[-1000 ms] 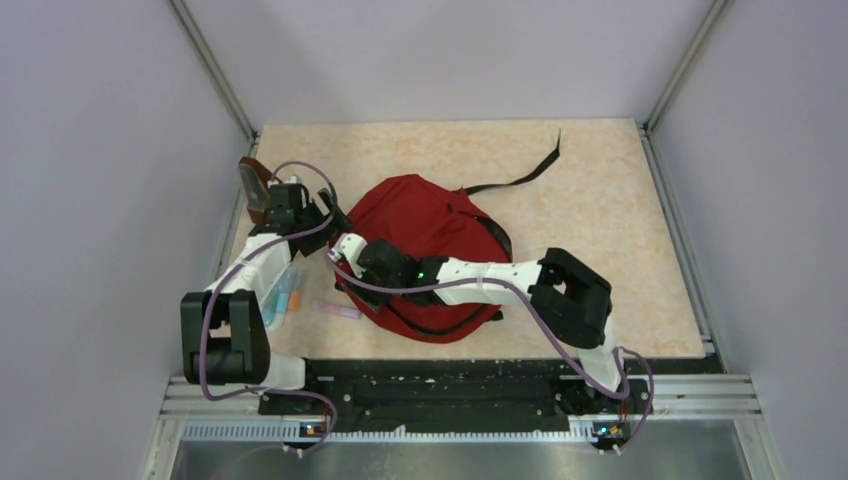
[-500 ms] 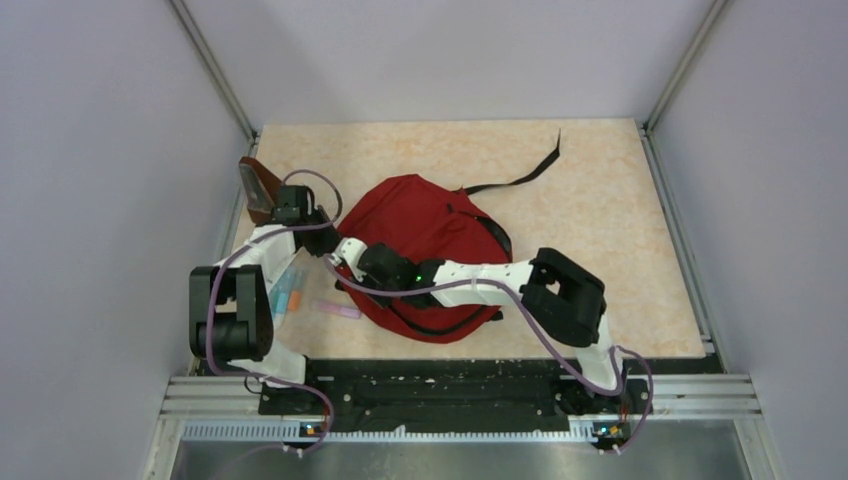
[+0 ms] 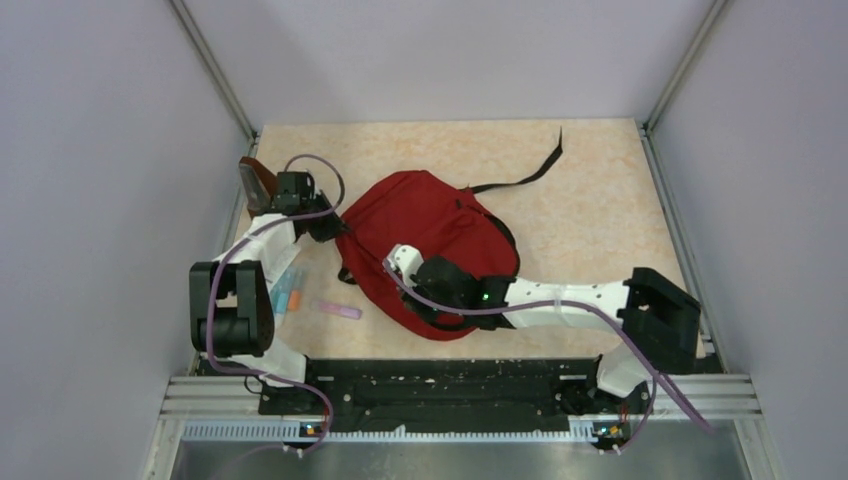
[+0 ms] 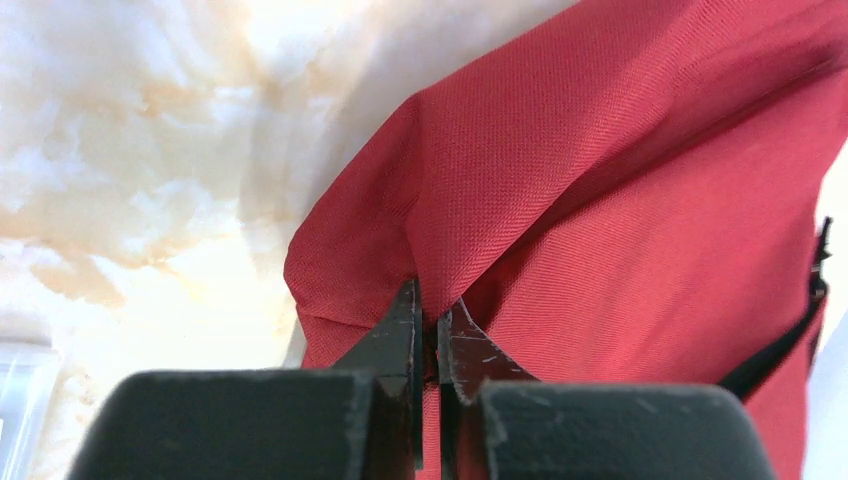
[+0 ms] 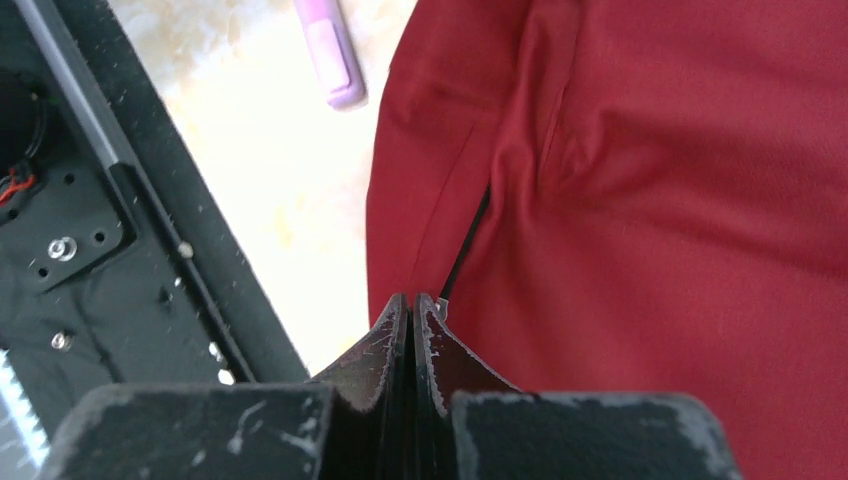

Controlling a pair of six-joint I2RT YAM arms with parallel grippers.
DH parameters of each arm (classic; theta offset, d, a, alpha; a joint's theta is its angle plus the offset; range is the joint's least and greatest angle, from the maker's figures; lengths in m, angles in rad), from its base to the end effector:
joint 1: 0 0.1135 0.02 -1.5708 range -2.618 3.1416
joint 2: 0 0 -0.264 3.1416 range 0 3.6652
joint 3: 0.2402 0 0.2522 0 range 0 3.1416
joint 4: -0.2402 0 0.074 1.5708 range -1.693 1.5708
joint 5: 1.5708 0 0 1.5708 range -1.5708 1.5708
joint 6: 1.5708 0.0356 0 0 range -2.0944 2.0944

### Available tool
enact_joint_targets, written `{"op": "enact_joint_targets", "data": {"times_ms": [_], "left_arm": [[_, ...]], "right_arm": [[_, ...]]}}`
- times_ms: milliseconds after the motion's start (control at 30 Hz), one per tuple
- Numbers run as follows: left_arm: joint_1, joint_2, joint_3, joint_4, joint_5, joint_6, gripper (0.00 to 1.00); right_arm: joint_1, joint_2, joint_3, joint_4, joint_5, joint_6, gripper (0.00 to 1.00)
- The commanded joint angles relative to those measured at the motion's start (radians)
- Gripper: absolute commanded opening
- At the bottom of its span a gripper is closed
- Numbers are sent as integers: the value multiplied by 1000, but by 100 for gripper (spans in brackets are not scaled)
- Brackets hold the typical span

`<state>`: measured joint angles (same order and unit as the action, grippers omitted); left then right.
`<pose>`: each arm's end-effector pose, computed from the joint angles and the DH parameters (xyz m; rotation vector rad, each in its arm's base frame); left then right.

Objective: Pack the student bag
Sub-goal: Zip the student bag at the center of the board.

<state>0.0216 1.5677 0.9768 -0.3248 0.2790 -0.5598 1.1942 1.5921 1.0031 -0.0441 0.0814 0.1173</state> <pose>0.3221 -0.0028 0.2050 -0.6081 2.4527 -0.5697 0.1317 0.3252 0.2265 -1.1269 1.9782 0.6295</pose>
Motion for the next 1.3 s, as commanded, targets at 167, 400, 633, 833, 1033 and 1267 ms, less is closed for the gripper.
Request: {"op": "enact_joint_targets", "data": {"times_ms": [167, 400, 633, 833, 1033, 1267], "left_arm": [[3, 102, 213, 209, -11, -88, 0], [4, 255, 358, 314, -31, -36, 0], [-16, 255, 373, 387, -71, -2, 31], [-131, 11, 213, 329, -320, 63, 66], [-270, -271, -16, 227, -431, -2, 68], [-498, -541, -262, 127, -494, -184, 67]], "right_arm": [[21, -211, -186, -38, 39, 185, 0], [27, -290, -265, -49, 88, 274, 0], [28, -323, -267, -72, 142, 279, 0], [28, -305, -258, -35, 169, 271, 0], [29, -276, -253, 34, 160, 286, 0], [29, -251, -238, 70, 174, 281, 0]]}}
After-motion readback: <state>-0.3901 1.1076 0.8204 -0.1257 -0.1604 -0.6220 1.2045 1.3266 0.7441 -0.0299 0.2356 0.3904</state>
